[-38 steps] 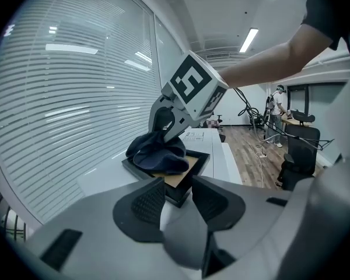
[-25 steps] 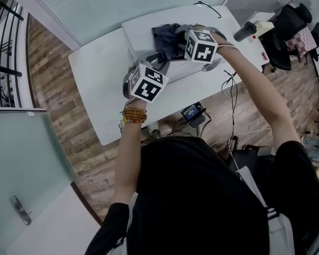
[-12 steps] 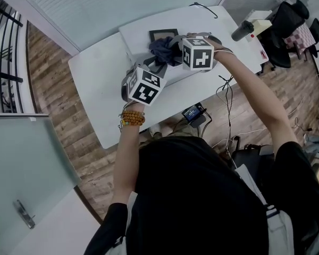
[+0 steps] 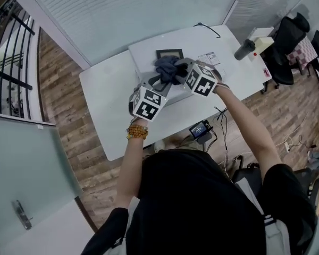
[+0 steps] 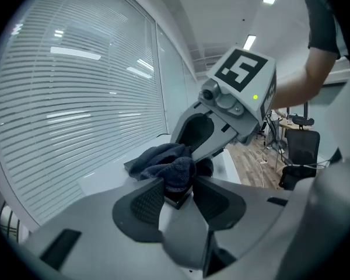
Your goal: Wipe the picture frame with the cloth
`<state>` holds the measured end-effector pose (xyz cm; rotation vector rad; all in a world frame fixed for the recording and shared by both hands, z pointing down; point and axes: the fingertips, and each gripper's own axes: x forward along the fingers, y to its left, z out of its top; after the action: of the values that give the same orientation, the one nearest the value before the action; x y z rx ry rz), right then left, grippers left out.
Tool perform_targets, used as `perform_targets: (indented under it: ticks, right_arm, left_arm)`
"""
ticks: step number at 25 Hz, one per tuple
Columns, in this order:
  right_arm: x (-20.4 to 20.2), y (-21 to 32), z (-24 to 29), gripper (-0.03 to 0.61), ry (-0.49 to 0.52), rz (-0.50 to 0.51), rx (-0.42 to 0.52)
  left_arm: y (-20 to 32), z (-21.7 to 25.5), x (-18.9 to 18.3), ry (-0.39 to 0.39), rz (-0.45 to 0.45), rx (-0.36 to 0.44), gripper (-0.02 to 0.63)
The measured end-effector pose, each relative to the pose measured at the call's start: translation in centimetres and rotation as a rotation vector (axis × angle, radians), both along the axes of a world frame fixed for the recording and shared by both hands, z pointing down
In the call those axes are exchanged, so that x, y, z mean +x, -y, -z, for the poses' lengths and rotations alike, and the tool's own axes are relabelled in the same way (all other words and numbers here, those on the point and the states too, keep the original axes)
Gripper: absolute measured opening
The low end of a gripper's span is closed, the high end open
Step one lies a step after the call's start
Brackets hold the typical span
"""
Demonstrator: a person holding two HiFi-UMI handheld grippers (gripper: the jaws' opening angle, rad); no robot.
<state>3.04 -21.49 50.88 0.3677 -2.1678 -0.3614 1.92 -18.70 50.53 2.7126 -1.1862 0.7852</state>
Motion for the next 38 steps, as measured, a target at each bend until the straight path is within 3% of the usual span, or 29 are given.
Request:
perform_targets:
  ticks: [3,8,12,16,19,21,23,27,38]
  right_arm:
    - [0.9,0.5,1.1,0.063,0.213,-0.215,0.046]
    - [2.0,1.0,6.5,0.066,0.558,-0.426,0.128]
    - [1.6,-3.6,11.6,0.066,0.840,-0.427,0.147]
    - [0.3,-10.1,12.9,0.066,1.004,-0.355,0.120]
    - [-0.4,-12.6,11.7,0.066,1.011,-0.364,0.134]
    - [-0.9,-12.9,10.4,0.066,0.959,-0.398,0.140]
    - [-1.4,-12.8,9.6,0.066,0.928,-0.409,0.137]
    - [-1.9,-12.9,9.1,0.064,0.958,-0.385,0.110]
    - [-2.5,-12.9,8.4,0.064,0.939,-0.381,0.087]
  left_arm:
    - [-0.8,0.9,-0.8,-0.122,0.032,0.042,0.195]
    - [-1.7,5.9,-3.8,-0.270,0.124,0.223,0.222]
    - [-4.3,9.2,-5.8,-0.338,0.189,0.343,0.215]
    - [-7.3,10.6,-6.7,-0.351,0.228,0.404,0.191]
    - [-9.7,10.7,-7.2,-0.350,0.264,0.440,0.143]
    - [-10.8,9.9,-7.4,-0.325,0.277,0.438,0.054]
    - [-11.2,9.2,-7.7,-0.306,0.290,0.425,0.010]
    - [-11.1,9.1,-8.0,-0.273,0.299,0.439,0.007]
    - [-11.4,8.0,-8.3,-0.284,0.302,0.414,0.008]
